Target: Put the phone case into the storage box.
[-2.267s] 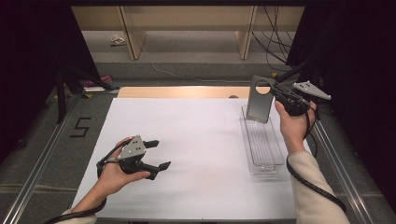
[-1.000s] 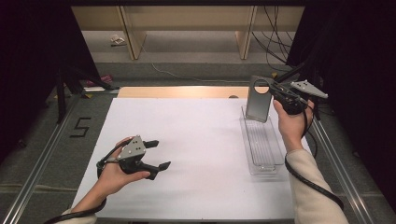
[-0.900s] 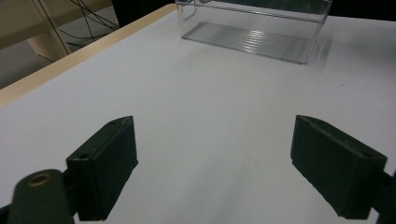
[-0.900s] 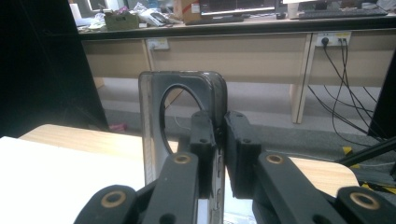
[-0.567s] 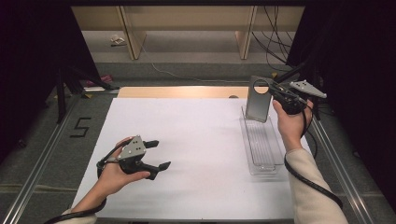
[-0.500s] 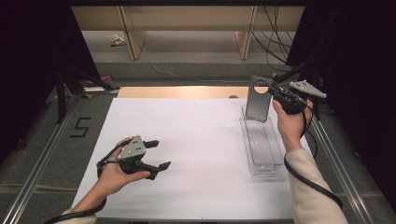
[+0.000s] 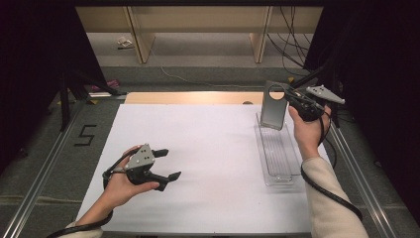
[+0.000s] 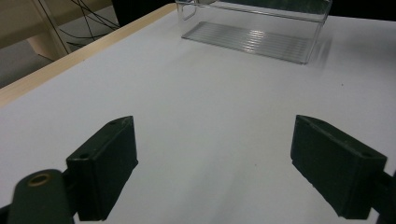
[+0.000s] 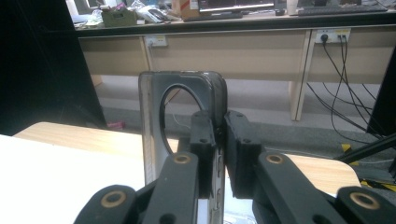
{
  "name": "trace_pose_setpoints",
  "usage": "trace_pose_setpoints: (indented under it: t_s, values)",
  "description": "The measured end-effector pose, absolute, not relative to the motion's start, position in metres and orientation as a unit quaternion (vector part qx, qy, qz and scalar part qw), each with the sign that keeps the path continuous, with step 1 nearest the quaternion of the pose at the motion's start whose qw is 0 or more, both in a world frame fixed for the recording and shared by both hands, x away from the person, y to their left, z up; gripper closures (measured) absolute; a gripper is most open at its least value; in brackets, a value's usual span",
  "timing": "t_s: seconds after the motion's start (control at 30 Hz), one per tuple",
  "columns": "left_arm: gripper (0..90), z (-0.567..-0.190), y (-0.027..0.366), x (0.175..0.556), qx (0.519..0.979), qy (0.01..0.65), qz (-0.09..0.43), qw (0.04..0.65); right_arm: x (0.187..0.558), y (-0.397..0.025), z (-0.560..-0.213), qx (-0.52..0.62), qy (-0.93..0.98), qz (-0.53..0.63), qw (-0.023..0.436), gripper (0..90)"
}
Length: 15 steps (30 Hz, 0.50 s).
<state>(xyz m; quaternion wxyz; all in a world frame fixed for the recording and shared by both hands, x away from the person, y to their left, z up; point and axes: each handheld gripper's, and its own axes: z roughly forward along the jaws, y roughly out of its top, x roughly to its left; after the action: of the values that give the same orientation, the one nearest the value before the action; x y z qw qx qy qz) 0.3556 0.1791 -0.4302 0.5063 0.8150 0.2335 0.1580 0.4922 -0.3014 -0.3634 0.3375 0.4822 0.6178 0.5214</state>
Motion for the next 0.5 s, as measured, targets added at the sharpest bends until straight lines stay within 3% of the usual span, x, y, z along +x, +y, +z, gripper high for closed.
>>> trace_pose_setpoints:
  t_s: [0.5]
  values:
    - [14.0, -0.4303, 0.1791, 0.3556, 0.816, 0.233, 0.159, 0.505, 0.4946, -0.3002, -0.3661, 0.482, 0.620, 0.519, 0.338, 82.8]
